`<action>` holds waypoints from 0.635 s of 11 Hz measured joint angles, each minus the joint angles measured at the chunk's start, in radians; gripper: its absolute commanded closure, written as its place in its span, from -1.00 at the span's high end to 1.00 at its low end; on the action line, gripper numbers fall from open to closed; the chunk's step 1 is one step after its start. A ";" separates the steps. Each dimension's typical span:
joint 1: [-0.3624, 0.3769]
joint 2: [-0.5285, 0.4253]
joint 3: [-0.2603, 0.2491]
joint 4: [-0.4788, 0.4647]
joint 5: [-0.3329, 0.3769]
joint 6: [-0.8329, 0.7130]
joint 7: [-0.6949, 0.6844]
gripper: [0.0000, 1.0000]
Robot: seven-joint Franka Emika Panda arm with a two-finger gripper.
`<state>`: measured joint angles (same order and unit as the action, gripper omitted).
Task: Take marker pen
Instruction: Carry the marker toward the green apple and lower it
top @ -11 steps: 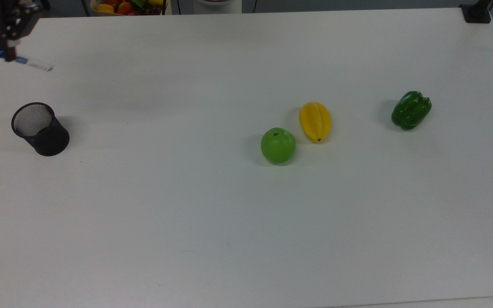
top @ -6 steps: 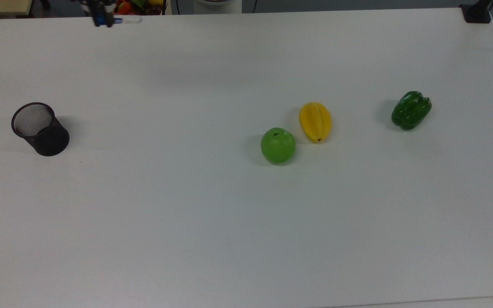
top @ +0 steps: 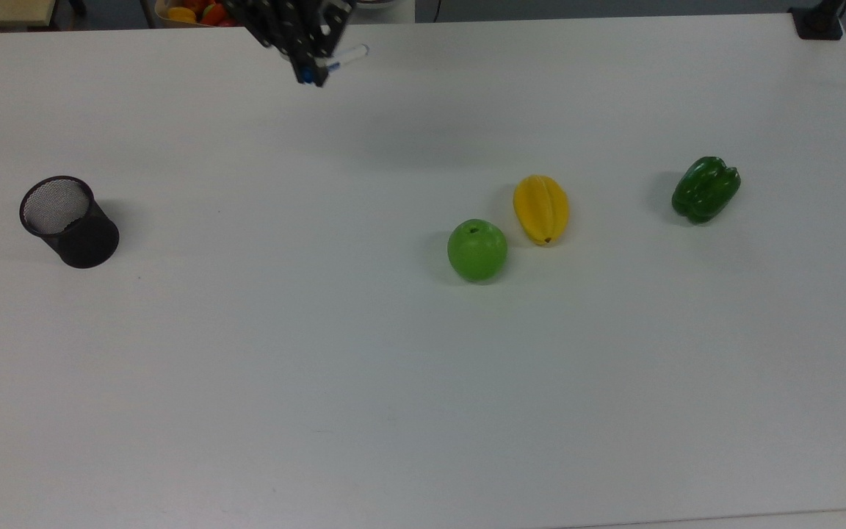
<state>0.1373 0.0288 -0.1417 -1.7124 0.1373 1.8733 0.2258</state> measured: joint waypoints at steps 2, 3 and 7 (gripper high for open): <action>0.023 0.048 0.020 -0.047 -0.026 0.001 0.000 -1.00; 0.028 0.070 0.034 -0.066 -0.057 0.004 -0.003 -1.00; 0.036 0.138 0.070 -0.119 -0.150 0.094 -0.048 -1.00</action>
<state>0.1730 0.1665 -0.0715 -1.8311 -0.0126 1.9669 0.1778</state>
